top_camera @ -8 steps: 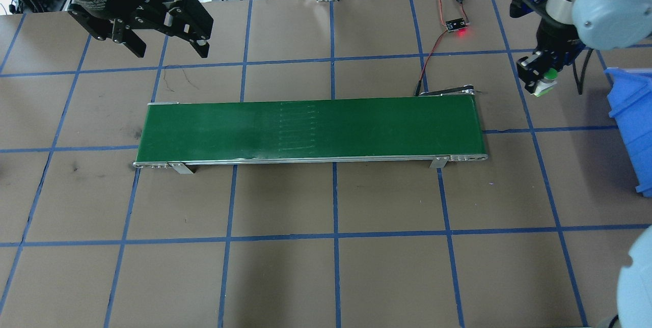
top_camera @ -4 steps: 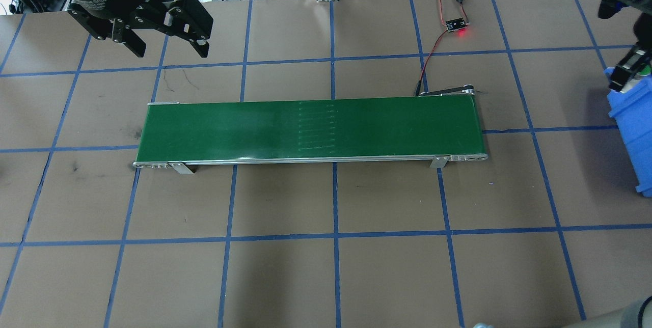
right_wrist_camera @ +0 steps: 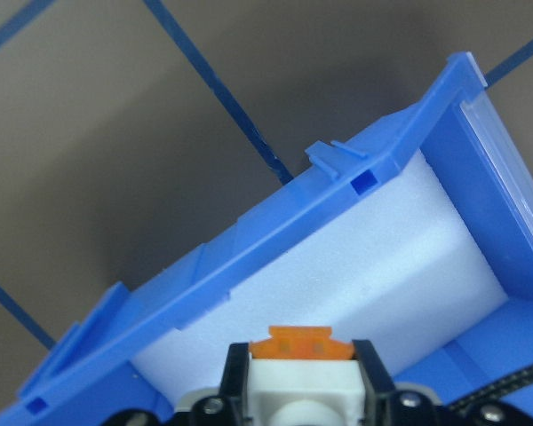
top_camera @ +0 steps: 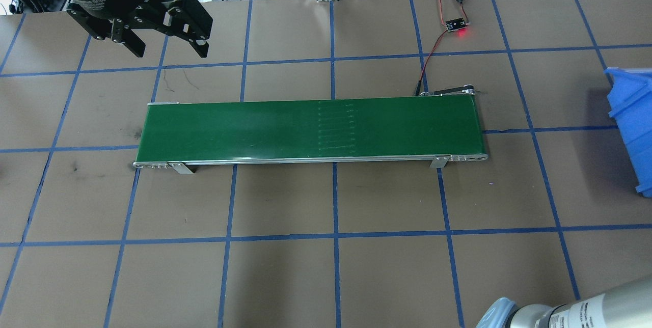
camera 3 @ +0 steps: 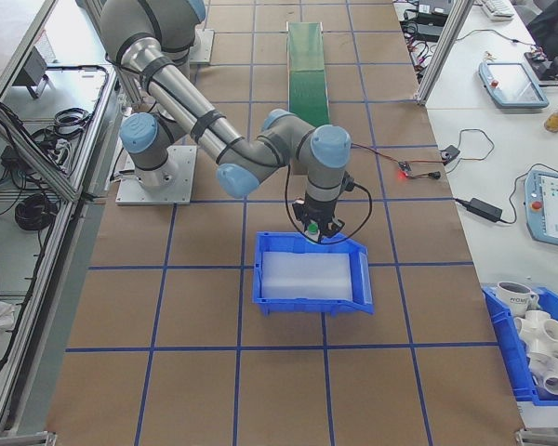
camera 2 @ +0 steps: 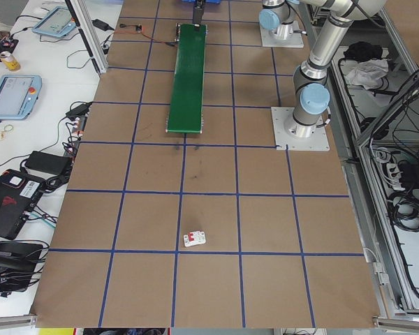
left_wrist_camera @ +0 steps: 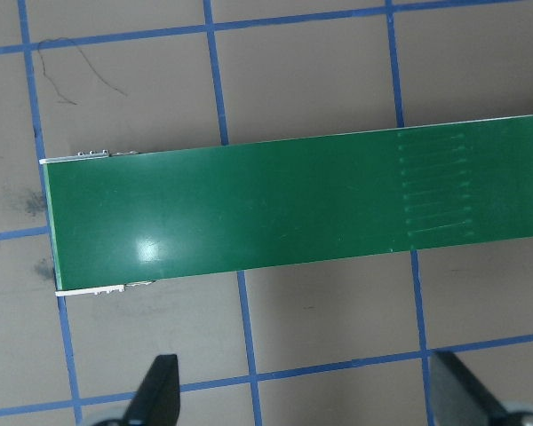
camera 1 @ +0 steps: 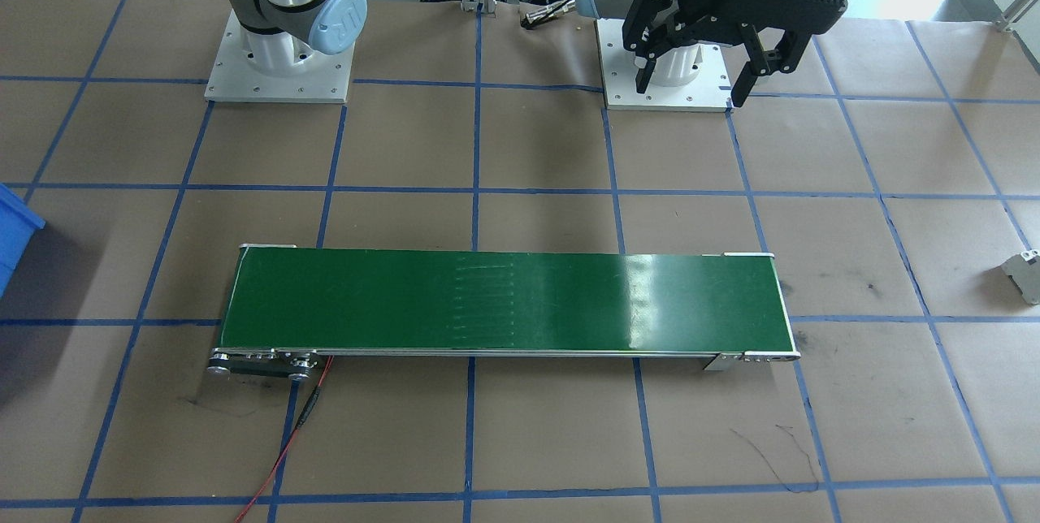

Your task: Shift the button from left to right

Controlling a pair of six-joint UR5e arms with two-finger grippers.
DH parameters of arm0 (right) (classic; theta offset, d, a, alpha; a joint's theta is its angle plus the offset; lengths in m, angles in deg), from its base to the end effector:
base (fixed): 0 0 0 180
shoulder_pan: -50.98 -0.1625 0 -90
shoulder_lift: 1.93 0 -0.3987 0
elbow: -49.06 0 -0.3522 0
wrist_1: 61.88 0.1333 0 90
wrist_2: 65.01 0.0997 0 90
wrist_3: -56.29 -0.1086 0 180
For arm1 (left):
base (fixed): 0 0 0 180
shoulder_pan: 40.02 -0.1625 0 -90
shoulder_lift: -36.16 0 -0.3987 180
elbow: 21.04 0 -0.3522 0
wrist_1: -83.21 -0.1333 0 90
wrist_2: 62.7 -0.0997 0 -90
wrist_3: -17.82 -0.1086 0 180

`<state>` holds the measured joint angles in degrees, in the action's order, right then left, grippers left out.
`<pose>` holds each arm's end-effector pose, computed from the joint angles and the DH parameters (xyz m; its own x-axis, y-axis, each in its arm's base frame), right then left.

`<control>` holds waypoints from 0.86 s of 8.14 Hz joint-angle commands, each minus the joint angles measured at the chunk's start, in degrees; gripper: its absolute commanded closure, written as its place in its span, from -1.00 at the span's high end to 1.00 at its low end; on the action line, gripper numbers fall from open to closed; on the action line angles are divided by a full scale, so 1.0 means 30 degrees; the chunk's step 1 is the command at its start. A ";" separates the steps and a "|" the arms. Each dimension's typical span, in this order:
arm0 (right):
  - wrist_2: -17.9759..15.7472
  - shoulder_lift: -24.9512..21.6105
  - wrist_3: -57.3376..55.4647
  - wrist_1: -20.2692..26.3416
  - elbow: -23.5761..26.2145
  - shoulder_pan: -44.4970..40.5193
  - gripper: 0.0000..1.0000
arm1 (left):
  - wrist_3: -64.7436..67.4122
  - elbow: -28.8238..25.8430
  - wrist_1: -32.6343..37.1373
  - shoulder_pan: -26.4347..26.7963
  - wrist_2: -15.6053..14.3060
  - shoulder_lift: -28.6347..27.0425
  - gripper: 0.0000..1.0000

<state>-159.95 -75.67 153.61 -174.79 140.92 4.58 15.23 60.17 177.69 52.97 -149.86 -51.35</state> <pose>-0.2928 -0.4872 0.3362 -0.5903 -0.8040 0.0719 -0.7982 0.5947 0.0958 -0.1614 -0.4321 0.5338 -0.9937 0.1027 0.0438 0.0968 0.9880 -0.1205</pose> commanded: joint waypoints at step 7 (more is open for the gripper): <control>0.0273 0.4102 0.5998 -0.4609 0.1140 0.1434 1.00 | -0.0016 0.0000 0.0029 0.0000 -0.0010 0.0019 1.00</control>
<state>-158.69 -62.90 171.61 -188.50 144.02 8.85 15.18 60.17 177.72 52.95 -149.89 -51.30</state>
